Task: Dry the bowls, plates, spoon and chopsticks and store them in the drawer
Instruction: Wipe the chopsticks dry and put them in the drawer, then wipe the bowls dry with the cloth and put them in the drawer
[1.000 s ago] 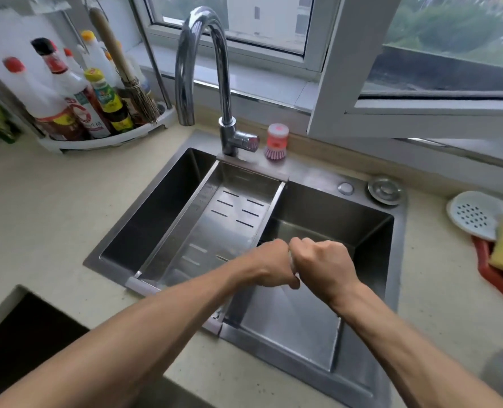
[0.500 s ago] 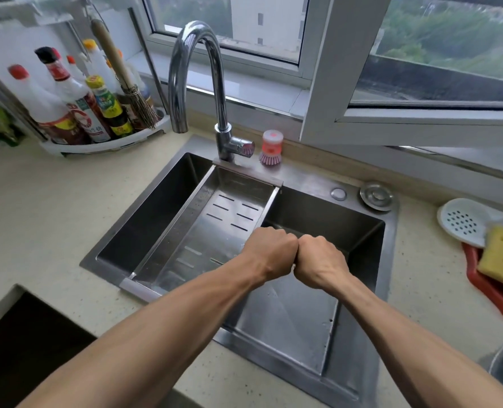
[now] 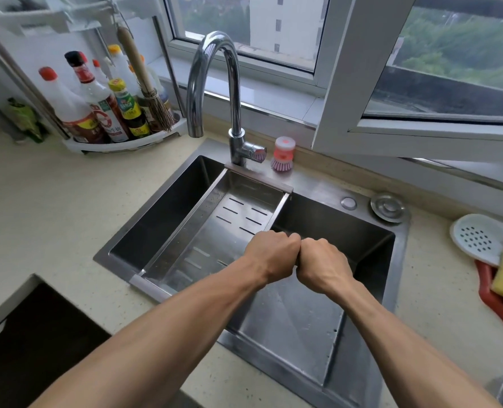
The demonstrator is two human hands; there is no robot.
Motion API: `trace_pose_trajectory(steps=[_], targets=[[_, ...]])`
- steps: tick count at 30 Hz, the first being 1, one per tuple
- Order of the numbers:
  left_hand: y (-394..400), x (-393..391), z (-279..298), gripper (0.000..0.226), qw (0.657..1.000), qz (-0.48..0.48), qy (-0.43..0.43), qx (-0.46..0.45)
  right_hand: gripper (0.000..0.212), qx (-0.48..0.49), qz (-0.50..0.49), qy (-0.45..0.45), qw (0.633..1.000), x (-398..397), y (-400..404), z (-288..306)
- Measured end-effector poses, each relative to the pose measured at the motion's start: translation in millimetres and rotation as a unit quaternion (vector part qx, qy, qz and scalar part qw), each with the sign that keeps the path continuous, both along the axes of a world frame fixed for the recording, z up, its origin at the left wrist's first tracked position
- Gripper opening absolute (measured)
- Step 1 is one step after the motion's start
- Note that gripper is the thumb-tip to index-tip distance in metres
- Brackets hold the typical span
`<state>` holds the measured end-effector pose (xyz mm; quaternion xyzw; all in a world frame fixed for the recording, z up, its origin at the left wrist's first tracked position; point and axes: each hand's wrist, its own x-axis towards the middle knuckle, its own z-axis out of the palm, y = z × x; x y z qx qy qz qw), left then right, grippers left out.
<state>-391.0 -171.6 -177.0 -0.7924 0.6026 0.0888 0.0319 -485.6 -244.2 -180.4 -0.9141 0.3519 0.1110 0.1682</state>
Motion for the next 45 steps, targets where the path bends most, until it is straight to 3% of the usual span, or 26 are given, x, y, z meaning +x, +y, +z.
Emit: trace_pose_trajectory(steps=[4,7,11,13,17,20,24,27,30,32,35,38,40,44,45], targets=[[10.5,10.1,-3.9,0.032,0.999,0.029,0.007,-0.04,0.008,-0.008,0.034,-0.024,0.999,10.5,5.0,6.5],[27.8,26.8,5.2,0.055,0.986,0.107,0.11,-0.058,0.024,0.002,0.076,-0.036,0.996,21.2,12.8,16.4],[74.2,61.8,20.0,0.074,0.911,0.246,0.316,-0.098,0.06,0.204,0.076,-0.128,0.968,44.4,30.2,29.2],[101.9,77.5,28.5,0.074,0.877,0.291,0.363,-0.123,0.054,0.284,0.06,-0.187,0.939,60.9,43.1,31.7],[162.0,103.9,47.1,0.067,0.832,0.374,0.36,-0.197,0.022,0.303,0.104,-0.281,0.905,103.8,81.4,34.2],[217.5,120.9,56.9,0.065,0.799,0.433,0.346,-0.235,0.021,0.28,0.127,-0.329,0.893,141.0,128.2,39.8],[280.8,136.5,68.2,0.043,0.736,0.467,0.387,-0.302,0.02,0.255,0.148,-0.385,0.875,185.1,196.2,49.7],[352.5,155.0,72.3,0.057,0.716,0.507,0.337,-0.342,0.019,0.254,0.203,-0.376,0.867,221.2,264.0,60.9],[414.6,172.2,76.2,0.047,0.688,0.519,0.338,-0.378,0.019,0.293,0.256,-0.328,0.86,246.0,320.1,71.8],[458.5,183.0,81.3,0.043,0.652,0.523,0.358,-0.417,0.017,0.305,0.277,-0.314,0.855,262.6,362.6,77.2],[518.2,195.7,88.6,0.039,0.574,0.539,0.386,-0.48,0.011,0.286,0.27,-0.361,0.846,288.2,418.1,87.3],[562.2,205.2,90.6,0.028,0.506,0.573,0.397,-0.508,0.015,0.34,0.252,-0.362,0.831,302.4,458.7,101.9],[593.5,209.5,89.3,0.03,0.506,0.595,0.349,-0.518,0.02,0.382,0.24,-0.342,0.824,314.1,484.1,102.7],[633.7,208.8,84.0,0.034,0.575,0.622,0.247,-0.471,0.008,0.451,0.237,-0.296,0.808,325.9,526.4,104.0],[640.5,209.1,83.7,0.028,0.58,0.626,0.238,-0.464,0.015,0.467,0.262,-0.256,0.805,328.1,536.2,104.6]])
